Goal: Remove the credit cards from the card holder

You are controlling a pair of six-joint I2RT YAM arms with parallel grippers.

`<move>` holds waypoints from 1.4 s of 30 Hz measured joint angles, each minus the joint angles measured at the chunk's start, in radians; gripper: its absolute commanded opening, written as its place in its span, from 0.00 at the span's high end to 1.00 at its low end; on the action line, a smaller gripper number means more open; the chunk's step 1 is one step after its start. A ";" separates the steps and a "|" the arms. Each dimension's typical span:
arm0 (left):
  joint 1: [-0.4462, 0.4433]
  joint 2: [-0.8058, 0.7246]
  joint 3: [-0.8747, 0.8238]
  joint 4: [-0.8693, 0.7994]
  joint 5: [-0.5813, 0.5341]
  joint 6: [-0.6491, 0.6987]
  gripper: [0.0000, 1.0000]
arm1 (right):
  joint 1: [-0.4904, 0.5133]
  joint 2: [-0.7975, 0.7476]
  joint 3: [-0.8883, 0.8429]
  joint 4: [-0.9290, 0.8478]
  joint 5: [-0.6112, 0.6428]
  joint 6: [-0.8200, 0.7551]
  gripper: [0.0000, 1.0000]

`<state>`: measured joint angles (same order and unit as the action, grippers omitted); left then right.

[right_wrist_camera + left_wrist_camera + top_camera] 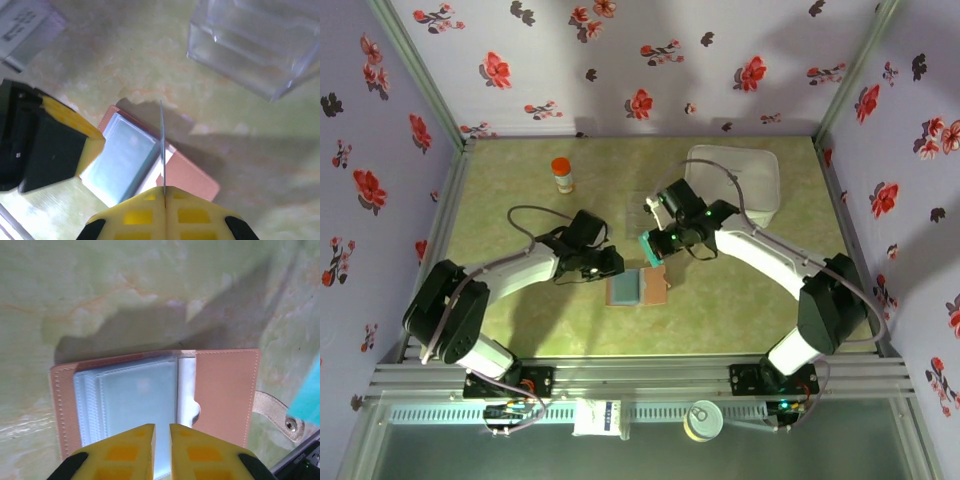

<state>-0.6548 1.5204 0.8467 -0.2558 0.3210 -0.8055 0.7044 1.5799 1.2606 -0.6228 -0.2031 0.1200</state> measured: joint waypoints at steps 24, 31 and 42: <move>0.124 -0.116 -0.145 0.022 0.017 -0.003 0.85 | -0.115 0.642 0.939 -0.536 0.035 -0.977 1.00; 0.134 -0.115 -0.145 0.024 0.029 -0.002 0.86 | -0.124 0.762 1.066 -0.644 0.010 -1.015 1.00; 0.138 -0.113 -0.145 0.024 0.039 -0.002 0.86 | -0.124 0.835 1.093 -0.679 -0.015 -1.030 1.00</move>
<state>-0.5167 1.4078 0.7017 -0.2317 0.3599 -0.8074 0.5804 2.4149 2.3531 -1.3022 -0.2184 -0.9096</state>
